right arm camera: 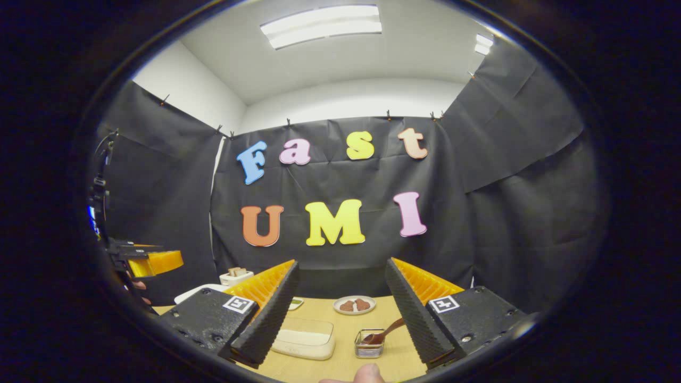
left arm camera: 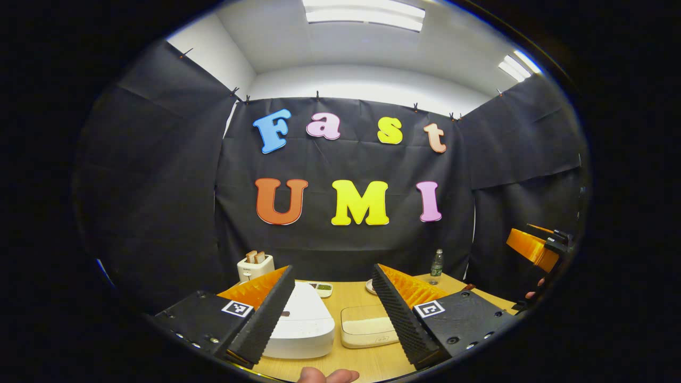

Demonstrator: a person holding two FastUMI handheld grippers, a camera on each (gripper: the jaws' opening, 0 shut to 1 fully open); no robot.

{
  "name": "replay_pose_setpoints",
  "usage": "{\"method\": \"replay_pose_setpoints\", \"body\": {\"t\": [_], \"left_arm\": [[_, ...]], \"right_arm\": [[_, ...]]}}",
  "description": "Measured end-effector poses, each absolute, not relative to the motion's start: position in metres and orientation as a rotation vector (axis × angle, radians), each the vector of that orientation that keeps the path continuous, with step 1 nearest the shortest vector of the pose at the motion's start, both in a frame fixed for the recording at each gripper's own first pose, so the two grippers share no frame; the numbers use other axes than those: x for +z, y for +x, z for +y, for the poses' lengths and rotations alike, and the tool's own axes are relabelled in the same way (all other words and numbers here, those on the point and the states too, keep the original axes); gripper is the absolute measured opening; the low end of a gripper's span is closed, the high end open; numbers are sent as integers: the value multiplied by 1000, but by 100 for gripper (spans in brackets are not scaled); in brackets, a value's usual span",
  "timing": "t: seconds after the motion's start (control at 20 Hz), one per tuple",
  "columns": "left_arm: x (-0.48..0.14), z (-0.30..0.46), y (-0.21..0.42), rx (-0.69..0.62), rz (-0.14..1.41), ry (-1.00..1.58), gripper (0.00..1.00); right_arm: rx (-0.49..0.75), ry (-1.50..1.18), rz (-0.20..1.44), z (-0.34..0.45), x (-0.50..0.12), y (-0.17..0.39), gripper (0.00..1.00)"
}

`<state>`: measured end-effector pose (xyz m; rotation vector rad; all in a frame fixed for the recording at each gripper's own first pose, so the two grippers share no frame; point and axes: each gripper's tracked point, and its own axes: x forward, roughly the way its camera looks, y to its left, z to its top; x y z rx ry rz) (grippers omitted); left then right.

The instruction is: Close the left gripper, press the button to open the rice cooker; take a wooden spoon from the chopstick holder with the right hand, scoop a spoonful of rice and pour it into the rice cooker, then put the wooden spoon back into the chopstick holder.

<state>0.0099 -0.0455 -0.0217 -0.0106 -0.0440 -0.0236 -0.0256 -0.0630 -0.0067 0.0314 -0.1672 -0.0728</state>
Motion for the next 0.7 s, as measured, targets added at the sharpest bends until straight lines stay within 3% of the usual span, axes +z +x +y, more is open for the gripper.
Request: {"method": "replay_pose_setpoints", "body": {"t": [0.15, 0.5, 0.7], "left_arm": [[-16, -56, -11, -57, -91, 26, 94], [-13, -33, -52, 41, -204, -1, 94], [-35, -20, -59, 44, -178, 7, 94]], "right_arm": [[-89, 26, -154, -62, -10, -36, 100], [-100, 50, -120, -46, -32, -51, 100], [-105, 35, -116, -33, -36, -55, 100]]}}
